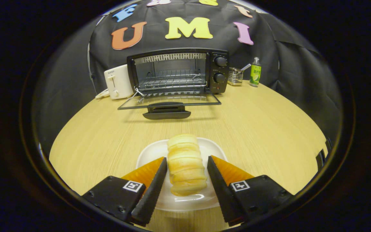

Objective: Open the toaster oven, put the food inside, and close the toaster oven door.

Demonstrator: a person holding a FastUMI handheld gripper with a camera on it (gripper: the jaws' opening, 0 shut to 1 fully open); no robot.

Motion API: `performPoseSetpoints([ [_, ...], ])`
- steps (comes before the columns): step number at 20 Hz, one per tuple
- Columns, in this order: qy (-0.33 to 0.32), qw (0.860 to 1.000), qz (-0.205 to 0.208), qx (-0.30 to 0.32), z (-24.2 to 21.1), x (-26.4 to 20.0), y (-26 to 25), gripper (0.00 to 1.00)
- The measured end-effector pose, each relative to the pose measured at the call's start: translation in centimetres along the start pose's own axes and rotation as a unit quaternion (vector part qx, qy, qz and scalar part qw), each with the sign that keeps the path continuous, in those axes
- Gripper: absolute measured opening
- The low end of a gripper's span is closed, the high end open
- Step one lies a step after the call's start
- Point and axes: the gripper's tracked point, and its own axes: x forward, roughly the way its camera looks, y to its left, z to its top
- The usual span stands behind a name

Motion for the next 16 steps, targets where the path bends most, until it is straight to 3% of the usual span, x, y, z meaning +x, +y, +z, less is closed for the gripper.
performPoseSetpoints([
  [3, -0.012, 1.000, 0.001, 0.027, 0.5, -0.4, -0.6, 0.72],
  [7, -0.048, 0.996, 0.012, 0.073, 2.3, -1.3, -1.1, 0.68],
  [16, -0.096, 0.975, 0.127, 0.155, 9.1, -4.0, 1.1, 0.68],
])
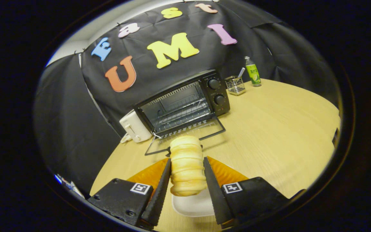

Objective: Open the toaster oven, put the food inside, and close the toaster oven door.

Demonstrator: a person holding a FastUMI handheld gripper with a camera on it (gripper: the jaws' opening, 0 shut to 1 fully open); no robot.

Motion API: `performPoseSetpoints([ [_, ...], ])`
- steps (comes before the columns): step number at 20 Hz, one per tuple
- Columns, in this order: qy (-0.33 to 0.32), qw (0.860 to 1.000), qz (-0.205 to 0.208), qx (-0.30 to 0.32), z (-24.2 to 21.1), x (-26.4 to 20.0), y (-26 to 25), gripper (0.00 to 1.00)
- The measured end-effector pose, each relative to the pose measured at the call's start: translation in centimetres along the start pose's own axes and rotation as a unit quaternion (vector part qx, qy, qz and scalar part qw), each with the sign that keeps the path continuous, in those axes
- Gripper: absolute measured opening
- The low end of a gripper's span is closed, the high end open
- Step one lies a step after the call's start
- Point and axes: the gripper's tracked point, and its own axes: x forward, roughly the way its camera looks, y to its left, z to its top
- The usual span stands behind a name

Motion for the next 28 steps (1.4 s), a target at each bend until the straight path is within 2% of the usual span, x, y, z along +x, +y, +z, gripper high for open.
performPoseSetpoints([
  [2, 0.000, 1.000, 0.026, 0.012, 0.8, 0.7, 1.2, 0.68],
  [5, 0.010, 0.995, 0.069, 0.072, 2.3, 2.9, 2.8, 0.67],
  [7, 0.015, 0.987, 0.109, 0.121, 3.2, 4.8, 3.9, 0.67],
  [9, 0.021, 0.971, 0.165, 0.171, 4.4, 6.7, 5.3, 0.67],
  [10, 0.022, 0.967, 0.175, 0.185, 4.8, 7.7, 5.0, 0.67],
  [13, 0.019, 0.966, 0.155, 0.205, 5.6, 12.0, 2.8, 0.67],
  [16, -0.014, 0.957, 0.179, 0.226, 8.4, 15.2, 3.0, 0.66],
  [18, -0.023, 0.959, 0.158, 0.233, 9.4, 17.9, 2.0, 0.66],
  [24, -0.057, 0.969, 0.147, 0.191, 13.2, 23.2, 2.4, 0.66],
  [28, -0.075, 0.973, 0.133, 0.174, 13.4, 25.2, 2.3, 0.67],
])
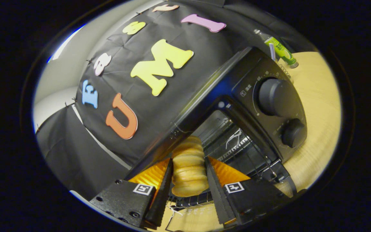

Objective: Open the toaster oven, put the food inside, and close the toaster oven door.

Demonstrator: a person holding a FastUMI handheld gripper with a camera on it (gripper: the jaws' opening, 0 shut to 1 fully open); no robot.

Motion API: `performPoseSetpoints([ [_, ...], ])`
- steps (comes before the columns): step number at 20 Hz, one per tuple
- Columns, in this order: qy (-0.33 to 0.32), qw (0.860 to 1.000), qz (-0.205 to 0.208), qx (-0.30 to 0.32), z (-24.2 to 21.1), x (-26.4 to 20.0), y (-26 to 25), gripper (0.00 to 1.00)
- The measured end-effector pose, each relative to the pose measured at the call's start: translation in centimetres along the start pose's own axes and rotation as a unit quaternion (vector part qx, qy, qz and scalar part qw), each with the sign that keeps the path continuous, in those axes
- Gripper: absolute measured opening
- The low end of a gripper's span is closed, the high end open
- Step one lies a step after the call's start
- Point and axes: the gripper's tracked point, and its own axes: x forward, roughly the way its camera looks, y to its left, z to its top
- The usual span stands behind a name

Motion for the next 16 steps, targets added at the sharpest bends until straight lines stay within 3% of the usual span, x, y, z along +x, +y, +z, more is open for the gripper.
performPoseSetpoints([
  [5, 0.000, 1.000, -0.014, -0.017, -0.5, 2.0, -0.3, 0.68],
  [8, 0.014, 0.999, -0.024, -0.037, -1.4, 2.0, -0.1, 0.78],
  [12, 0.019, 0.998, -0.049, -0.036, -2.3, 0.8, 0.0, 1.00],
  [16, 0.026, 0.997, -0.065, -0.020, -2.2, -1.7, -0.3, 1.00],
])
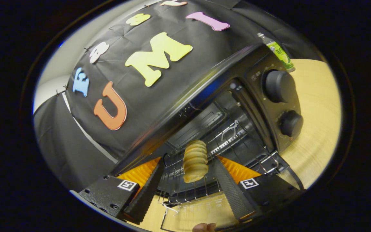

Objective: Open the toaster oven, put the food inside, and close the toaster oven door.

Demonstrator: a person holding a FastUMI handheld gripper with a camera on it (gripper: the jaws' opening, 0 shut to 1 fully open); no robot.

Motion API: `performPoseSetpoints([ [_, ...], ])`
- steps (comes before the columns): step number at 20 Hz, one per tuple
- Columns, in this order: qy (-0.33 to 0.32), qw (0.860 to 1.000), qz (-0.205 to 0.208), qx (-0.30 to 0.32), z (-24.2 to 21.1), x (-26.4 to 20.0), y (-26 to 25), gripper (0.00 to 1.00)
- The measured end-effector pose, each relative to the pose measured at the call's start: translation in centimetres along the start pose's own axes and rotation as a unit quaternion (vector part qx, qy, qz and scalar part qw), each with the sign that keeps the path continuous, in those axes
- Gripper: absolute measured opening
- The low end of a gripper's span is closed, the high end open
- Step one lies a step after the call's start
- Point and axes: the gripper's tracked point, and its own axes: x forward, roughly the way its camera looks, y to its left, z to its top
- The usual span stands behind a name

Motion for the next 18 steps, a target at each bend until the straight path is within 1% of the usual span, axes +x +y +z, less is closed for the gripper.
performPoseSetpoints([
  [3, 0.015, 1.000, -0.013, 0.007, -0.8, -2.8, -1.2, 1.00],
  [5, 0.022, 0.999, -0.029, -0.002, -0.9, -4.5, -2.0, 1.00],
  [7, 0.044, 0.995, -0.084, -0.029, -1.6, -6.3, -4.5, 1.00],
  [9, 0.055, 0.989, -0.112, -0.074, -1.6, -7.9, -5.5, 1.00],
  [11, 0.059, 0.980, -0.134, -0.133, -1.6, -9.1, -6.3, 1.00],
  [14, 0.072, 0.958, -0.174, -0.216, -2.4, -10.5, -7.6, 1.00],
  [16, 0.081, 0.947, -0.188, -0.248, -3.3, -11.8, -7.5, 1.00],
  [18, 0.085, 0.943, -0.195, -0.256, -4.4, -13.2, -7.3, 1.00],
])
